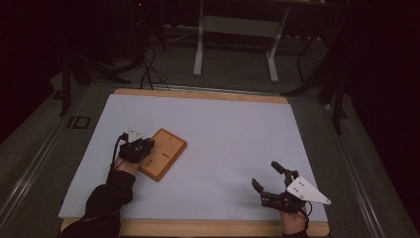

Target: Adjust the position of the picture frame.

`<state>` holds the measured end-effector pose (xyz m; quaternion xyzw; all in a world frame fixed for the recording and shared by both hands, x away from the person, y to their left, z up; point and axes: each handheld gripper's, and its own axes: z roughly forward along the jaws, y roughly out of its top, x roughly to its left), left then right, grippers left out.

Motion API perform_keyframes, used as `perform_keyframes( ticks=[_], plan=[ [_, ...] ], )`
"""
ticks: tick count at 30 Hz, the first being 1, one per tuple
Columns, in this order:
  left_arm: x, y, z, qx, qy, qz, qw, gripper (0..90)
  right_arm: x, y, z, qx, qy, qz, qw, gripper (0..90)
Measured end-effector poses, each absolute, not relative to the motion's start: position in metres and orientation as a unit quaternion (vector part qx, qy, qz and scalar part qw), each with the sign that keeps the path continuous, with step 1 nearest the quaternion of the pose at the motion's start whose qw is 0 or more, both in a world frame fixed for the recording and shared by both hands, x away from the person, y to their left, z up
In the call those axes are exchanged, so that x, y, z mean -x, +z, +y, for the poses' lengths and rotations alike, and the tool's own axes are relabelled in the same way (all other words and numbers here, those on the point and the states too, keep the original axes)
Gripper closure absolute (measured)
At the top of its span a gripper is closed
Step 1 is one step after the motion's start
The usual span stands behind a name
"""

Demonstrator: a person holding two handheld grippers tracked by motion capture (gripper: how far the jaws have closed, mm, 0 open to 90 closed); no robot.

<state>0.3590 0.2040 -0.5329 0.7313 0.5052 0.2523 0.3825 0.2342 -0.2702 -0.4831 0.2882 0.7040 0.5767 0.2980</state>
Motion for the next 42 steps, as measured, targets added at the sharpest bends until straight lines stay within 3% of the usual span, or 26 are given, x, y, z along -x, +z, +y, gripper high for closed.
perform_keyframes(
  ticks=[9, 19, 28, 42],
  plan=[
    [-0.359, -0.534, 0.201, -0.734, 0.256, 0.500, 0.382, 84.4, -0.235, -0.484, -0.270, -0.289, 0.575, 0.706, 0.296, 13.8],
    [-0.358, -0.534, 0.205, -0.721, 0.245, 0.509, 0.402, 85.1, -0.235, -0.484, -0.270, -0.290, 0.575, 0.706, 0.295, 13.8],
    [-0.350, -0.520, 0.196, -0.734, 0.274, 0.472, 0.405, 85.0, -0.235, -0.484, -0.270, -0.289, 0.575, 0.707, 0.294, 13.9],
    [-0.344, -0.502, 0.184, -0.743, 0.265, 0.443, 0.427, 84.9, -0.236, -0.484, -0.270, -0.289, 0.575, 0.707, 0.293, 13.9]
  ],
)
